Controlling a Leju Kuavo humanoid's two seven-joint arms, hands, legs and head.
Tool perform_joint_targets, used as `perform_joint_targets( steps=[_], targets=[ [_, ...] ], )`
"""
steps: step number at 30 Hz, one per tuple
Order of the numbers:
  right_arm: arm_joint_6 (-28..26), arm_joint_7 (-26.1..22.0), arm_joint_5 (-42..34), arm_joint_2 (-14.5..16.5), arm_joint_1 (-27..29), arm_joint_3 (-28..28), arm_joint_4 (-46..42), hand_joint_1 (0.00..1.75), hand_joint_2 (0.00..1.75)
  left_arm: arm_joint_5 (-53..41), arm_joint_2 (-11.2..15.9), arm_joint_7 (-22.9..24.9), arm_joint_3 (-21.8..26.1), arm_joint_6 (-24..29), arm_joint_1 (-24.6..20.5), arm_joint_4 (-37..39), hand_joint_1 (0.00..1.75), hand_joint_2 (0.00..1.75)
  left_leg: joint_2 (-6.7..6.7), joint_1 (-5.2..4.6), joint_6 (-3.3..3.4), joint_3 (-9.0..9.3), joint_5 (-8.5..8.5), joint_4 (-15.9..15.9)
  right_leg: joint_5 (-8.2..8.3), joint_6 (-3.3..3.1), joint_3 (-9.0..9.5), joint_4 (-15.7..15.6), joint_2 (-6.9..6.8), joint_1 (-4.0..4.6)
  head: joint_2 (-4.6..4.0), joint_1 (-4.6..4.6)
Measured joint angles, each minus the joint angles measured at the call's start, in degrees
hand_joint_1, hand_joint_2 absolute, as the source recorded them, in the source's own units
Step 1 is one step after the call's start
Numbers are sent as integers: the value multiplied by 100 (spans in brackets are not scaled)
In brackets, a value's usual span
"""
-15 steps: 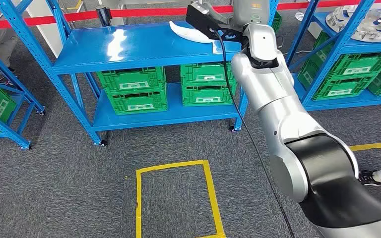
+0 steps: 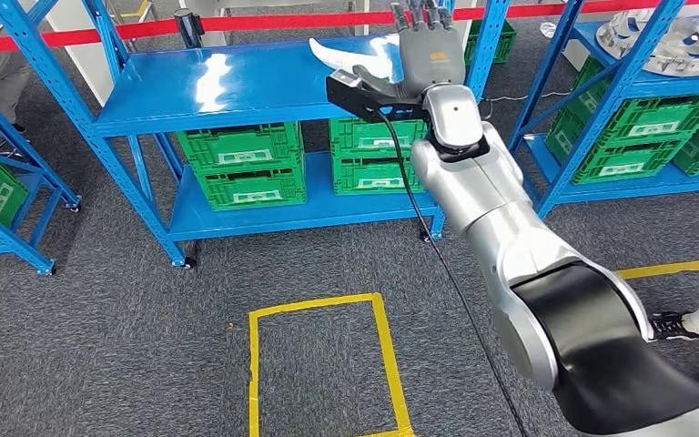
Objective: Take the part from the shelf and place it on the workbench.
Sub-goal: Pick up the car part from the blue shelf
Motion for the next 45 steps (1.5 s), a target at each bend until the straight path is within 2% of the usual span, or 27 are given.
perform_joint_targets(
  steps=[9, 12, 15, 16, 18, 20, 21, 22, 23, 25, 27, 29, 31, 32, 34, 36, 37, 38, 39, 40, 41, 42, 43, 44, 45],
  targets=[
    [-1, -49, -25, -26, 143, 132, 0, 0, 0, 15, 9, -75, 2, 0, 3, -1, 0, 0, 0, -7, 11, -36, -3, 37, 20, 28, -20, -5, 2, -14, 0, -2],
    [-25, -65, -59, -56, 164, 164, -1, 0, 0, 11, 17, -87, 2, 0, 2, -1, 0, 0, 1, -21, 56, -67, -6, 57, 36, 58, -35, -22, 2, -26, 0, -2],
    [-116, -102, -94, -110, 235, 169, -25, 0, 0, -4, 23, -106, 2, 0, 8, -1, 0, 0, 10, -6, 146, -64, 35, -6, 108, 123, -48, 20, 1, -22, 0, 0],
    [-149, -111, -107, -136, 270, 170, -42, 0, 0, -9, 23, -113, 2, 0, 11, -1, 0, 0, 18, 11, 182, -47, 62, -46, 86, 142, -78, 88, -5, -18, 0, 2],
    [-189, -121, -120, -169, 318, 172, -67, 0, 0, -15, 22, -121, 2, 0, 16, -1, 0, 0, 38, 35, 235, -30, 91, -98, -153, 178, -286, 464, -18, -23, 0, 7],
    [-196, -114, -128, -186, 378, 176, -79, 0, 0, -16, 22, -123, 2, 0, 22, 0, 0, 0, 48, 38, 266, -50, 61, -103, -460, 215, -686, 1179, -22, -30, 0, 9],
    [-194, -103, -134, -197, 431, 180, -90, 0, 0, -17, 23, -127, 2, 0, 31, 1, 0, 0, 50, 42, 271, -47, 37, -101, -522, 232, -858, 1456, -23, -39, 0, 8],
    [-187, -92, -146, -212, 487, 185, -109, 0, 0, -17, 23, -138, 2, 0, 46, 0, 0, 0, 47, 49, 265, -35, 9, -93, -476, 242, -941, 1541, -25, -50, 0, 9],
    [-178, -84, -158, -228, 530, 194, -134, 0, 0, -14, 23, -156, 2, 0, 65, 0, 0, 0, 43, 58, 244, -16, -17, -78, -324, 244, -917, 1397, -26, -63, 0, 9],
    [-142, -74, -183, -249, 562, 232, -196, 0, 0, 6, 26, -191, 7, 0, 105, -1, 0, 0, 41, 78, 166, 22, -84, -25, 107, 246, -635, 668, -21, -84, 0, 8],
    [-79, -68, -198, -243, 562, 293, -244, 0, 0, 37, 44, -212, 21, 0, 128, -1, 0, 0, 49, 81, 66, 34, -155, 16, 148, 189, -435, 158, -15, -63, 0, 13],
    [-22, -67, -232, -215, 568, 345, -277, 0, 0, 73, 56, -243, 44, 0, 149, 1, 0, 0, 58, 73, -23, 75, -182, 38, 36, 73, -384, 76, -22, -41, 0, 17],
    [2, -67, -283, -184, 563, 383, -318, 0, 0, 102, 62, -287, 65, 0, 172, 1, 0, 0, 97, 78, -85, 66, -166, 159, 71, -36, -254, 42, -37, -56, -1, 19],
    [7, -66, -302, -173, 547, 405, -334, 0, 0, 107, 66, -304, 72, 0, 179, 1, 0, 0, 137, 80, -107, -36, -143, 347, 34, -83, -170, 26, -47, -59, -1, 16],
    [10, -65, -324, -150, 528, 451, -352, 0, 0, 107, 72, -325, 91, 0, 188, 1, 0, 0, 217, 79, -139, -463, -162, 970, -73, -138, 11, -17, -66, -61, -1, 9],
    [10, -73, -333, -131, 547, 493, -353, 0, 0, 104, 74, -324, 108, 0, 217, 3, 0, 0, 240, 77, -149, -976, -394, 1486, -222, -150, 206, -49, -77, -57, 0, 6],
    [10, -83, -342, -125, 565, 510, -352, 0, 0, 101, 73, -319, 112, 0, 236, 4, 0, 0, 247, 77, -141, -1157, -521, 1540, -310, -145, 324, -59, -78, -57, 0, 6],
    [9, -94, -352, -119, 580, 529, -353, 0, 0, 97, 73, -314, 113, 0, 253, 6, 0, 0, 254, 77, -130, -1260, -582, 1432, -405, -137, 452, -68, -78, -59, -1, 6],
    [9, -105, -361, -112, 590, 547, -353, 0, 0, 95, 75, -310, 114, 0, 268, 7, 0, 0, 265, 76, -113, -1302, -497, 1174, -510, -125, 589, -76, -78, -62, -1, 5],
    [9, -115, -369, -102, 600, 566, -352, 0, 0, 92, 77, -307, 114, 0, 285, 9, 0, 0, 285, 73, -93, -1307, -214, 826, -620, -109, 706, -91, -81, -65, -1, 5],
    [15, -123, -372, -89, 614, 586, -347, 0, 0, 92, 79, -304, 115, 0, 305, 14, 0, 0, 313, 58, -77, -1306, 252, 490, -733, -87, 833, -99, -78, -61, -1, 3],
    [26, -128, -373, -73, 625, 603, -341, 0, 0, 91, 80, -297, 118, 0, 320, 21, 0, 0, 340, 41, -51, -1283, 631, 258, -832, -56, 927, -134, -69, -53, 0, -2],
    [36, -132, -375, -56, 637, 615, -338, 0, 0, 91, 76, -293, 121, -1, 331, 28, 0, 0, 354, 24, -23, -1252, 899, 137, -907, -15, 1028, -202, -63, -41, 0, -5],
    [42, -133, -376, -41, 636, 623, -336, 0, 0, 90, 71, -290, 125, -1, 332, 34, 0, 0, 354, 12, 7, -1210, 975, 109, -913, 29, 1124, -234, -52, -30, 0, -7],
    [42, -136, -378, -26, 611, 626, -343, 0, 0, 90, 66, -290, 127, -1, 316, 36, 0, 0, 339, 13, 48, -1136, 858, 123, -837, 68, 1141, -190, -46, -26, 0, -6]
  ],
)
